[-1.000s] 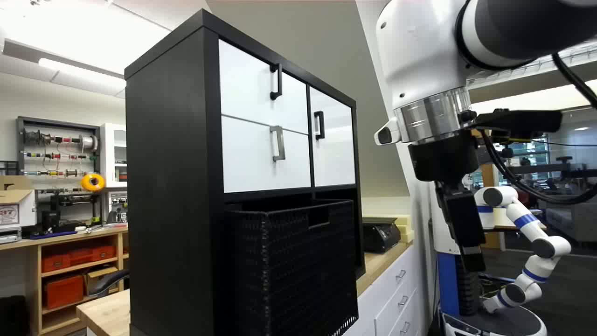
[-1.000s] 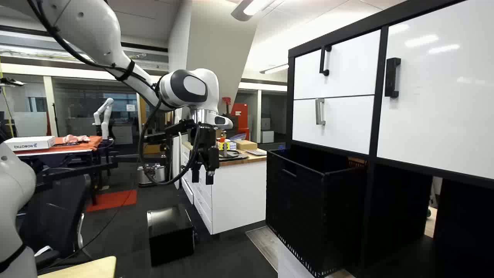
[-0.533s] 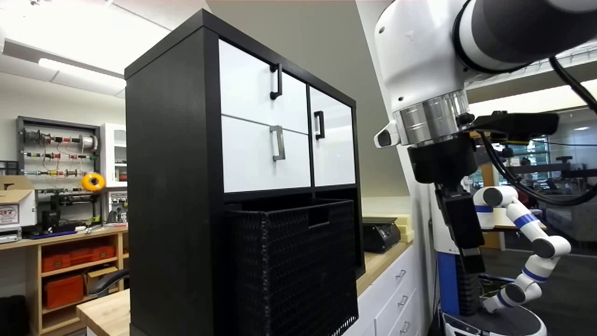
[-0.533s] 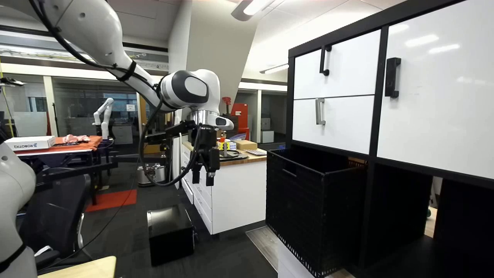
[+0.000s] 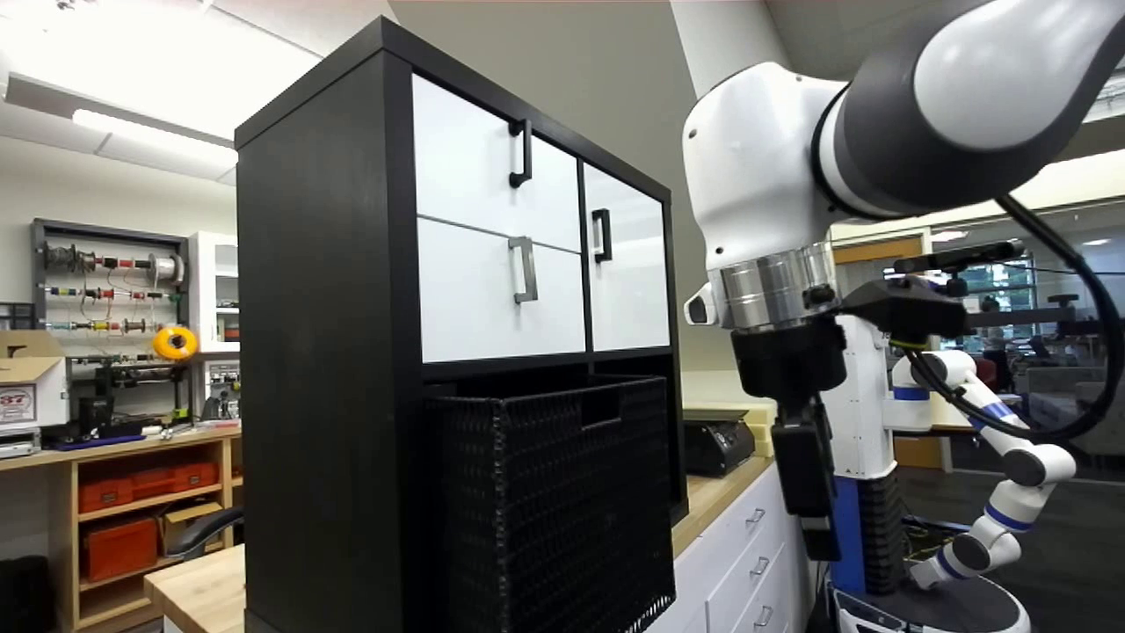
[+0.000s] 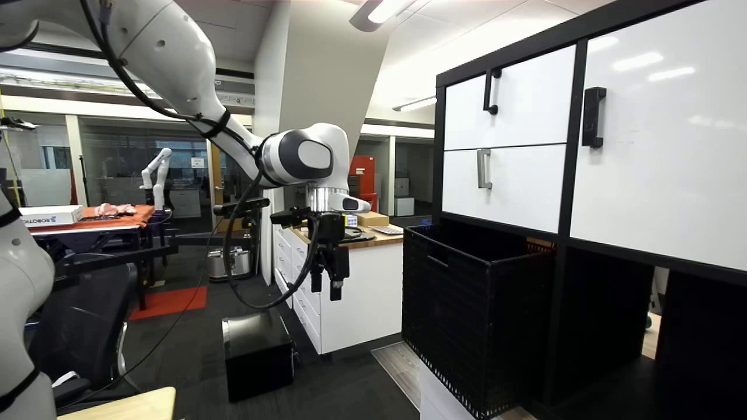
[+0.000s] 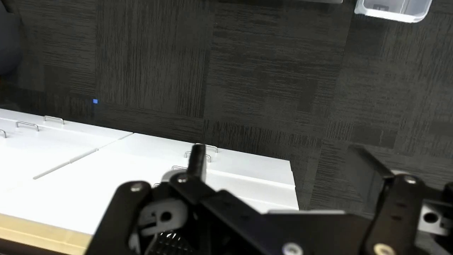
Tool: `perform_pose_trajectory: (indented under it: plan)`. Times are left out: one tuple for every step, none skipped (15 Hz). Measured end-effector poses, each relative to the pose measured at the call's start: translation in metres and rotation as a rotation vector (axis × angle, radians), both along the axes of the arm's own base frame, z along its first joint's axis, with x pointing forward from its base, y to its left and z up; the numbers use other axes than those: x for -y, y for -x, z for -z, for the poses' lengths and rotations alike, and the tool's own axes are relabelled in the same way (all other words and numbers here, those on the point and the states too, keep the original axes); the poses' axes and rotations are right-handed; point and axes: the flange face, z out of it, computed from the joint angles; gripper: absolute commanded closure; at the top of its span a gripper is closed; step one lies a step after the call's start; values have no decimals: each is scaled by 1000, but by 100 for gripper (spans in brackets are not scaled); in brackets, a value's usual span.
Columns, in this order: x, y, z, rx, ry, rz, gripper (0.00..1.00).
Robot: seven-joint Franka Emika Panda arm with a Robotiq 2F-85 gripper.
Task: Push in the black basket
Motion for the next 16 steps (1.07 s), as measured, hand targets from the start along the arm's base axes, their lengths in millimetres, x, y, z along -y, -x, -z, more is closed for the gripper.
perform_pose_trajectory:
  plan:
    - [5,-6,7,15,-4,20,0]
    - [10,-13,15,31,-6,37,0]
    - [16,-20,23,49,-6,56,0]
    - [22,-27,30,66,-7,72,0]
    - [29,-35,37,83,-6,87,0]
    - [36,-43,43,99,0,104,0]
    - [43,-52,49,113,7,118,0]
    - [50,-62,54,128,15,135,0]
    - [57,-73,58,142,22,149,0]
    - [64,-84,61,156,28,163,0]
    - [70,-95,63,171,31,175,0]
    - [75,-107,65,187,32,186,0]
    - [79,-118,65,203,32,194,0]
    - [82,-128,65,219,29,201,0]
    - [84,-139,65,235,26,205,0]
    - [86,-148,65,249,25,208,0]
